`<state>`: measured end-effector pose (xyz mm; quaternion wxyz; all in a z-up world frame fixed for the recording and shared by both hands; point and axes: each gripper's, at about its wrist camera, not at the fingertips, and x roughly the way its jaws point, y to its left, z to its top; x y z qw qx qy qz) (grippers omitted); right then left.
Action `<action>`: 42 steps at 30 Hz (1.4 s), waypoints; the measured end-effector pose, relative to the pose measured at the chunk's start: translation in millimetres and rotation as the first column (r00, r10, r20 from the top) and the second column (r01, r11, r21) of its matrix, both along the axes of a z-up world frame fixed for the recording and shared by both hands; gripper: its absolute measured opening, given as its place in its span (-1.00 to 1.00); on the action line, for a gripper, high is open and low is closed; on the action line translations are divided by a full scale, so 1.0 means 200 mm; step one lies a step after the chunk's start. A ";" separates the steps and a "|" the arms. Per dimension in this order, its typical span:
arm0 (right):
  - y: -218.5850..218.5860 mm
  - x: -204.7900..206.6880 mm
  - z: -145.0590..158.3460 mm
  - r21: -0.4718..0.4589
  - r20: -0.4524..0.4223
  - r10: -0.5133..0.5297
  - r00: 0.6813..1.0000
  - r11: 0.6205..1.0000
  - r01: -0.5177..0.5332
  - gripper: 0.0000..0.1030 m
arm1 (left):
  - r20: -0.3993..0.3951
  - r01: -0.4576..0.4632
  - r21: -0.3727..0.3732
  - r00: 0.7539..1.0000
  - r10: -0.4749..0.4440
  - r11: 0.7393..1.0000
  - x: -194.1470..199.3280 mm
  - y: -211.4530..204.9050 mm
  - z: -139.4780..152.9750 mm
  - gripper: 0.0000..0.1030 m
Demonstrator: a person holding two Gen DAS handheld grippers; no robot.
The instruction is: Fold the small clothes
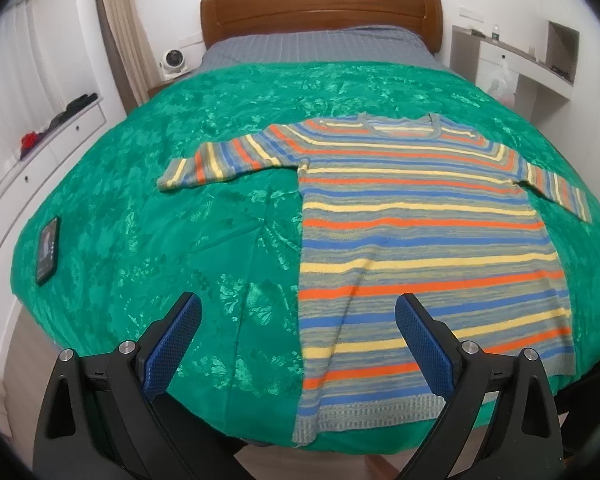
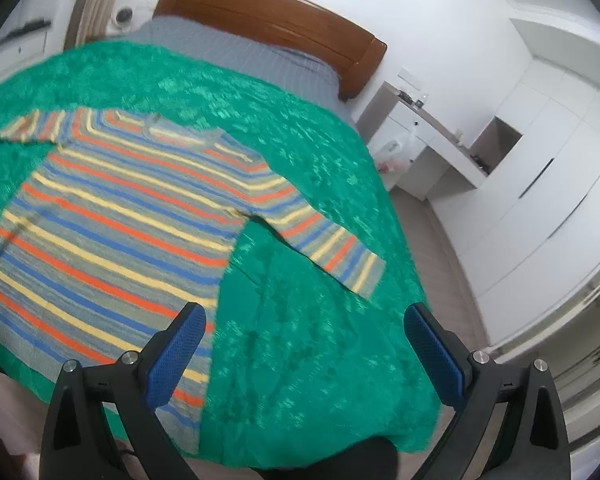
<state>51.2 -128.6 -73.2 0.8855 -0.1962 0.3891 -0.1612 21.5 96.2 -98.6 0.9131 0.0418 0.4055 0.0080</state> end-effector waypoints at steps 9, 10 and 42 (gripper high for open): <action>-0.01 0.03 0.00 -0.040 -0.005 -0.014 1.000 0.999 0.014 0.91 | -0.007 0.005 0.001 1.000 -0.005 1.000 0.01 0.01 -0.01 0.91; -0.02 0.03 0.00 -0.032 -0.006 -0.014 1.000 0.999 0.014 0.91 | -0.008 0.007 0.004 1.000 -0.007 1.000 0.01 0.01 -0.01 0.92; -1.10 0.43 -0.10 0.738 0.093 0.080 0.992 0.663 -0.123 1.00 | -0.021 0.025 -0.031 0.999 -0.026 0.999 0.05 0.06 -0.03 0.94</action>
